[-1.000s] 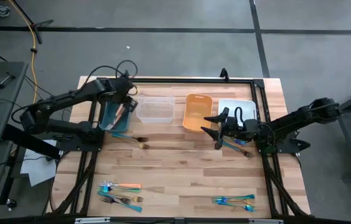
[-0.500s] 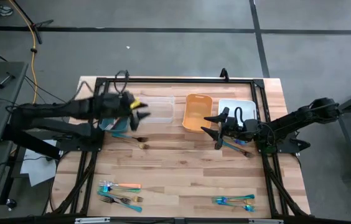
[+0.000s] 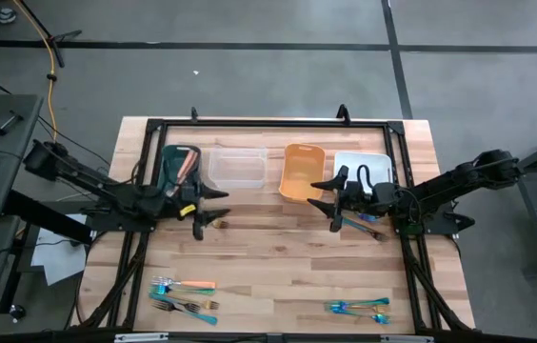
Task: Sort silverware by color (type)
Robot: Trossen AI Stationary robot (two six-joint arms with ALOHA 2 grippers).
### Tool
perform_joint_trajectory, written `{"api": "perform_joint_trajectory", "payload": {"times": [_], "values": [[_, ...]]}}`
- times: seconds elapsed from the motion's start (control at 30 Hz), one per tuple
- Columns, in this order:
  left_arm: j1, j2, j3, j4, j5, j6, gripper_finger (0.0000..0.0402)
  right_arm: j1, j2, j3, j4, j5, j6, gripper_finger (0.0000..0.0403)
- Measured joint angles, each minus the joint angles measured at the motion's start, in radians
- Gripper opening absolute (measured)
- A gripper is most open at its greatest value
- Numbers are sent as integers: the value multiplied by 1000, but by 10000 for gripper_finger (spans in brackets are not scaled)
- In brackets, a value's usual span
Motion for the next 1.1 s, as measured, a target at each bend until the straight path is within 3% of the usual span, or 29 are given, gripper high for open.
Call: {"api": "perform_joint_trajectory", "payload": {"times": [0.2, 1.1], "values": [[-15, -8, -1, 5, -18, 76, 211, 0, 0, 0, 0, -1, -39, 210], [-15, -7, -1, 3, -14, 76, 211, 0, 0, 0, -1, -1, -36, 210]]}}
